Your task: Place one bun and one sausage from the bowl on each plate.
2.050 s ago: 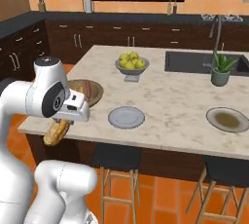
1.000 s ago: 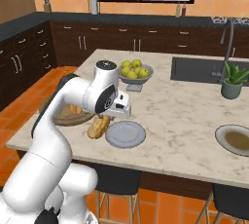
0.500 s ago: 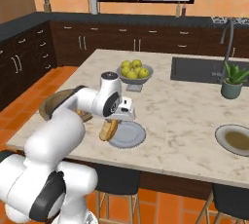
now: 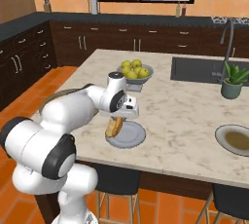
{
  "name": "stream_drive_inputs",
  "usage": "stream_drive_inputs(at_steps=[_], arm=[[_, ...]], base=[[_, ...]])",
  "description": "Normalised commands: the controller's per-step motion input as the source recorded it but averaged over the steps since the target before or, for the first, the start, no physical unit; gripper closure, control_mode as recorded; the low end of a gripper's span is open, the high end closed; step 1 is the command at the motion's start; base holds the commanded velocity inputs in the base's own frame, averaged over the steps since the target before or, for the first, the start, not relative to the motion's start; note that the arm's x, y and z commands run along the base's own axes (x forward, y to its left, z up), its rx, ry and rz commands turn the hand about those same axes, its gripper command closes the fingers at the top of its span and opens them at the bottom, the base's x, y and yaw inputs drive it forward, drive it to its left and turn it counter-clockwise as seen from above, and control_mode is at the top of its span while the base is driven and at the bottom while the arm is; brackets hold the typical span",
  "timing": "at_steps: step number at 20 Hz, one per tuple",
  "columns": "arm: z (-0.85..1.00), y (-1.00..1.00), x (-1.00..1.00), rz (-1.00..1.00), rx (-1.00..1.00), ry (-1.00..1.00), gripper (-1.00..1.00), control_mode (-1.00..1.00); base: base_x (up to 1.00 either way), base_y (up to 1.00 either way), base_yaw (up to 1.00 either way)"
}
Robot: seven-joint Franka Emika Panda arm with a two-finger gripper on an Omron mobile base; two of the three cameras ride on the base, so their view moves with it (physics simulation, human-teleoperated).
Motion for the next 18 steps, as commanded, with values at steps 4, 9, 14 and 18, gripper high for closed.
stream_drive_inputs(at_steps=[4,9,14,18], arm=[[-0.21,0.00,0.02,0.00,0.00,0.14,1.00,-1.00],[-0.35,0.00,0.08,0.00,0.00,0.05,1.00,-1.00],[-0.38,0.00,0.18,0.00,0.00,0.00,1.00,-1.00],[0.00,0.00,0.46,0.00,0.00,0.00,1.00,-1.00]], base=[[0.00,0.00,0.00],[0.00,0.00,0.00],[0.00,0.00,0.00],[0.00,0.00,0.00]])
